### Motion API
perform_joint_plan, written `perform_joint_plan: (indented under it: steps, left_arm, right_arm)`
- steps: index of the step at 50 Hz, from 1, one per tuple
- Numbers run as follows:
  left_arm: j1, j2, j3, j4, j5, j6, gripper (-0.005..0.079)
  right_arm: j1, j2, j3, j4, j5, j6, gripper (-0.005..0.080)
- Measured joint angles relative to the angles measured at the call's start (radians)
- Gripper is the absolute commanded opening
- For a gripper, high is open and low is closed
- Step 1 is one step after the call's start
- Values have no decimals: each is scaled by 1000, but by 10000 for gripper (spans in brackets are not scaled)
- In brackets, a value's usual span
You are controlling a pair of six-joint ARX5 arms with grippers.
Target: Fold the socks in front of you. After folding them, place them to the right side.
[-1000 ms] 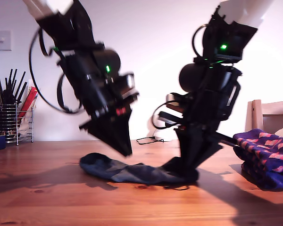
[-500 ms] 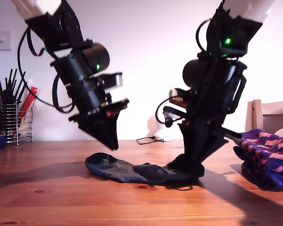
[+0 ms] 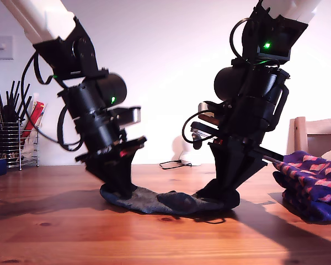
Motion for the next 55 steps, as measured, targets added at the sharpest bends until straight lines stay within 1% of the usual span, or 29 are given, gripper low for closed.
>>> perform_joint_plan:
  steps: [9,12,22,32,36,48,53,55]
  left_arm:
    - [10,4,0,-2,23,3,7]
    - [10,4,0,-5,24,3,-22]
    - [23,5,3,-37,31,2,-22]
    - [41,11,13,-70,42,-24,-22]
    - [46,11,14,-77,43,-50,-23]
    - [50,11,20,-98,7,-122,-22]
    - [50,11,27,-116,-28,-148,-22]
    - [50,11,32,-130,-50,-168,-22]
  right_arm:
    - [0,0,0,2,0,-19,-13]
    - [0,0,0,3,0,-22,-13]
    - [0,0,0,11,0,-22,-13]
    - [0,0,0,17,0,-22,-13]
    - [0,0,0,17,0,-22,-13]
    - [-1,0,0,37,0,2,-13]
    - [-1,0,0,43,2,19,-13]
    - [-1,0,0,43,10,55,-13]
